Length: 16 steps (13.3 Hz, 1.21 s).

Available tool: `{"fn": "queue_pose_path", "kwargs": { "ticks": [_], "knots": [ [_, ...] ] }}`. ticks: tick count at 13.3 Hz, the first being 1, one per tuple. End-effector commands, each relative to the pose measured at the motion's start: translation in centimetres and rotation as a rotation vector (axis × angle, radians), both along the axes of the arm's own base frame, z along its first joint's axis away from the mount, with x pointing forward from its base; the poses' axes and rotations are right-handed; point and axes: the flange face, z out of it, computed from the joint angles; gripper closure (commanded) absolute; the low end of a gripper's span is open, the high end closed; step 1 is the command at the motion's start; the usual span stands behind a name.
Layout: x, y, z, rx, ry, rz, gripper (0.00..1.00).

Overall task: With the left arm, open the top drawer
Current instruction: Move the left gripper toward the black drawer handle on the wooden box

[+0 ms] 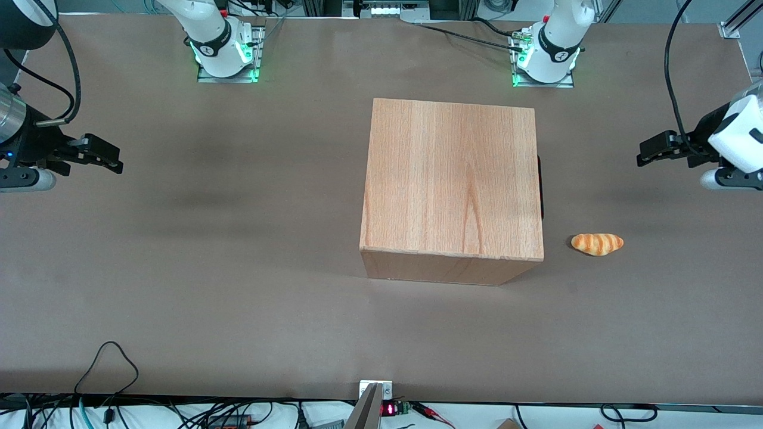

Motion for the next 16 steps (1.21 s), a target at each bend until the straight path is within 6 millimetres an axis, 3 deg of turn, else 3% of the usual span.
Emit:
{"fn": "queue_pose_path", "kwargs": {
  "ticks": [1, 4, 7, 11, 16],
  "knots": [
    [1.0, -1.6, -2.8, -0.006, 0.06, -0.028, 0.0],
    [1.7, -2.1, -6.1, -0.029, 0.143, -0.036, 0.0],
    [1.9, -2.9, -7.4, -0.174, 0.19, -0.007, 0.0],
    [2.1, -2.7, -7.0, -0.181, 0.185, -0.001, 0.0],
    [3.0, -3.2, -10.8, -0.182, 0.25, -0.007, 0.0]
  ]
}}
